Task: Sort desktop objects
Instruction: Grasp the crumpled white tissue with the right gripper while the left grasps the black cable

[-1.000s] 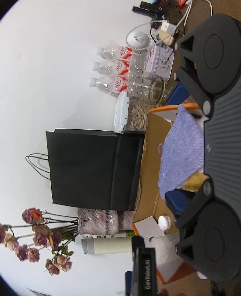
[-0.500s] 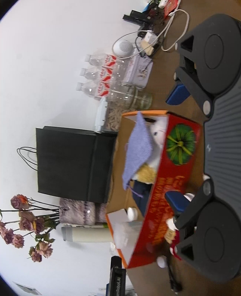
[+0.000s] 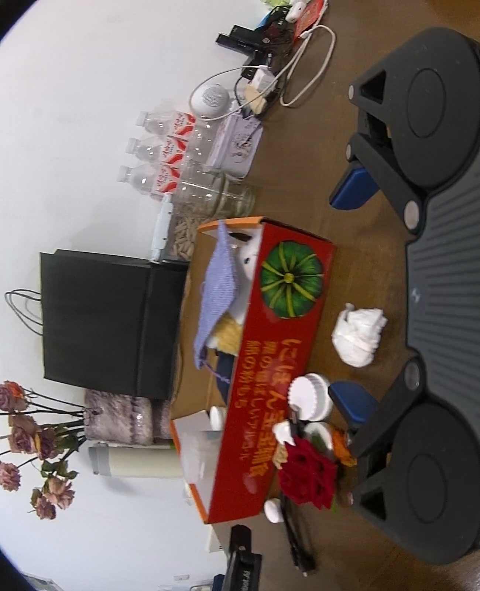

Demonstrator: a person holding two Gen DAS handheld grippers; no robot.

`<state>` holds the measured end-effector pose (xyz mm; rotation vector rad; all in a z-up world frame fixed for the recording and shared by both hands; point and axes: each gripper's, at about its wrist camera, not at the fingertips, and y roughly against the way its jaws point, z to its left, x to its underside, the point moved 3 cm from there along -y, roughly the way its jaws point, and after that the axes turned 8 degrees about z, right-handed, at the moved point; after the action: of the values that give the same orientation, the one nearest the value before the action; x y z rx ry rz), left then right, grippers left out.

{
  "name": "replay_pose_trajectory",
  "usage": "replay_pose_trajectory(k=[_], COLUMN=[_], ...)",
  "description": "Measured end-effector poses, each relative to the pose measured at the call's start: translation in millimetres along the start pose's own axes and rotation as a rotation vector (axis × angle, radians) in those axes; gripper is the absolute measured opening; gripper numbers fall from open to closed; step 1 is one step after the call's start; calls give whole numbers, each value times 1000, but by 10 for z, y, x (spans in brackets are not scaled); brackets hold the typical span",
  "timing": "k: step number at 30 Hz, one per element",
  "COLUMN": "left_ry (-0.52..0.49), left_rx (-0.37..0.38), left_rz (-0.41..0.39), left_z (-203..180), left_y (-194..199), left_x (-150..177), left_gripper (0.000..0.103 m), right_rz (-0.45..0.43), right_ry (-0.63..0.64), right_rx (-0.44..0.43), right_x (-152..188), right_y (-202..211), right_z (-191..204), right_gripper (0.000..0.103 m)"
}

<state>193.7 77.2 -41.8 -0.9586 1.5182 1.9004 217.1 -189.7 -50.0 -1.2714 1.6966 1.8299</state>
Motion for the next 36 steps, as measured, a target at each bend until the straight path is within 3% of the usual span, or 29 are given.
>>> replay_pose_trajectory(k=[6,12,15,22,24,26,28,36], left_ry=[-32,-29,-30,-9,-26,-50,-71,-57], left_rx=[17,52,67,154,182,212,230,233], left_rz=[101,128,158,165,157,155,153,148], left_z=[-15,-30,-44,-59,-97,-143,-196,-227], left_y=[-122,-177,-236,-276,-267,-251,-233,-212], left_x=[131,162,184,196,189,184,176,191], left_gripper=[103,103,97,69,56,34,19,10], right_rz=[61,83,104,155,166,171,171,173], right_ry=[-28,-57,-54,-95,-124,-134,-140,-165], right_rx=[2,-11,-14,-34,-52,-47,-42,-17], right_x=[72,84,81,82,75,64,50,-13], right_y=[-59,-89,-128,-222,-255,-281,-303,-371], right_z=[-34,-50,-31,-72,-91,-86,-65,-7], right_gripper=[99,99,99,100,103,103,103,103])
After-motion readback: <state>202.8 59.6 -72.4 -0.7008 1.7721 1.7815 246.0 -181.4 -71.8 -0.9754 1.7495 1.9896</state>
